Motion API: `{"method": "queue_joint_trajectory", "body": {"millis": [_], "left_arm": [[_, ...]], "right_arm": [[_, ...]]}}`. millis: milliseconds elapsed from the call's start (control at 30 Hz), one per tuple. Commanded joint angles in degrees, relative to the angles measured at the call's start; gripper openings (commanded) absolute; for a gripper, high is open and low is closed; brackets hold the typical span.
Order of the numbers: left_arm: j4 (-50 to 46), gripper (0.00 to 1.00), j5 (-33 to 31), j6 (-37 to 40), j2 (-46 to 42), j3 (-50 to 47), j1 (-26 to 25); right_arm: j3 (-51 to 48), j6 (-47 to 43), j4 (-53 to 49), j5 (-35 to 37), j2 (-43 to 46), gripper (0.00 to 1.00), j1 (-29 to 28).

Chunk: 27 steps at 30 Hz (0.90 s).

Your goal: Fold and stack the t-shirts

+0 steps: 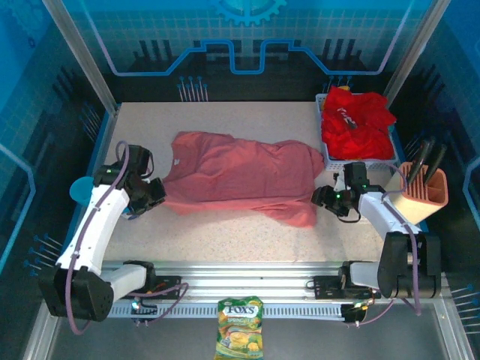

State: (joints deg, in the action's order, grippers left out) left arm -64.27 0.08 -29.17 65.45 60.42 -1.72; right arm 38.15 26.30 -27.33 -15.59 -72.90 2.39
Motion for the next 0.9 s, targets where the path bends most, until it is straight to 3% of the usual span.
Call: {"method": "queue_joint_trajectory", "body": {"millis": [0,433,867], "left_arm": [[-2.26,0.00,1.43,2.65,0.24,2.58,0.92],[-1.75,0.00,2.18,3.24,-0.82,1.72,1.19],[-1.09,0.00,3.07,3.33,-0.94,1.53,1.28]], "right_arm": [[1.32,-2.20,2.54,-4.12,1.28,0.57,0.68],[3.15,-2.54,6.81,-2.23,-8.05,0.47,0.27],[1.92,-2.88,8.16,-3.32,-8.68,0.41,-0.55]]}}
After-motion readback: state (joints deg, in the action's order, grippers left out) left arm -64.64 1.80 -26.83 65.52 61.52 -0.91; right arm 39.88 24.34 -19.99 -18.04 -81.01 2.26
